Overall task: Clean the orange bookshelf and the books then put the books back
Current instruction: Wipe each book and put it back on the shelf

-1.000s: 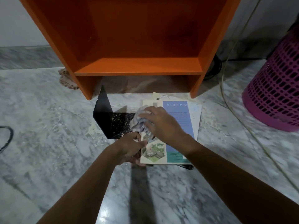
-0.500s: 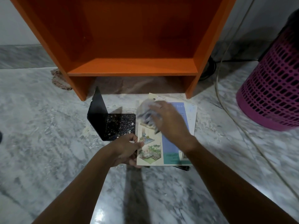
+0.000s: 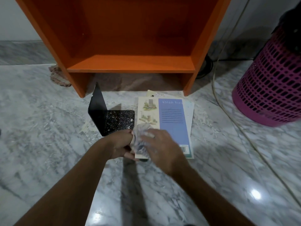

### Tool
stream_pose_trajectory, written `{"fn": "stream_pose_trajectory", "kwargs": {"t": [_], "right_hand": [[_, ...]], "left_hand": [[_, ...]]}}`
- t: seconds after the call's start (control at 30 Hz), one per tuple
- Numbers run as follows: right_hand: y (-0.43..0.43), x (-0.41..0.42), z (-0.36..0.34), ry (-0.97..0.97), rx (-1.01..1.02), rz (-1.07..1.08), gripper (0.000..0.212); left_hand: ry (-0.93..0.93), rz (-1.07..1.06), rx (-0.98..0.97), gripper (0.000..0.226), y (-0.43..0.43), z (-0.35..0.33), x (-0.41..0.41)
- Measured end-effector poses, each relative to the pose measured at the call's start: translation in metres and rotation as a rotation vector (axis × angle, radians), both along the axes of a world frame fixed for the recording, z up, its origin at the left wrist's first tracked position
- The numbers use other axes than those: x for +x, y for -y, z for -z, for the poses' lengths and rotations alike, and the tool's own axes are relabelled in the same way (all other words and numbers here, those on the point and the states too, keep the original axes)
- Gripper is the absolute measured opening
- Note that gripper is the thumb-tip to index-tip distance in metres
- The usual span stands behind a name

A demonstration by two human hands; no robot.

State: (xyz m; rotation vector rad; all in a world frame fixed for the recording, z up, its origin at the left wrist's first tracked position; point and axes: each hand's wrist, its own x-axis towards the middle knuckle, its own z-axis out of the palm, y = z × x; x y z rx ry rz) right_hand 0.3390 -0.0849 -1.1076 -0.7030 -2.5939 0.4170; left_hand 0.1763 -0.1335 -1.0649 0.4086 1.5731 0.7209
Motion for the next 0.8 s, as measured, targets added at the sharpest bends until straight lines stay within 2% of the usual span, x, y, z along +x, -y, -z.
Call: {"fn": "stream_pose_trajectory", "kwargs": {"t": [0.07,0.23,0.3,0.4,0.5,0.67,0.73,0.8], "right_hand": [[0.008,0.010,0.009,-0.021,0.016,0.008,0.032],[-0.052,0.043,-0.012,-0.117,-0.234,0.625,0.032],[-0.072,0.052,-0.018,-0.191,-0.310,0.748,0.037],[-0.068,0.046,-0.015,-0.101,-0.309,0.696,0.039],[-0.053,0.036,-0.009,-0.078,-0.248,0.628,0.039],[-0.049,0.028,-0.011,-0.189,-0.341,0.549,0.036],[-0.051,0.029,-0.019,-0.285,-0.415,0.571,0.033],[-0.056,0.034,-0.027,-0.340,-0.443,0.623,0.031]], "left_hand": [[-0.003,-0.001,-0.002,0.024,0.001,-0.003,0.002],[-0.009,-0.049,-0.042,0.015,0.000,0.001,0.001],[-0.076,-0.058,-0.050,0.014,-0.001,0.005,0.002],[-0.210,-0.064,-0.051,0.013,-0.005,0.008,0.001],[-0.288,-0.090,0.014,0.022,-0.005,0.004,-0.001],[-0.194,-0.171,0.168,0.011,-0.010,-0.035,-0.002],[-0.298,-0.149,0.260,0.011,-0.017,-0.060,-0.004],[-0.519,-0.064,0.334,0.017,-0.026,-0.091,-0.002]]}}
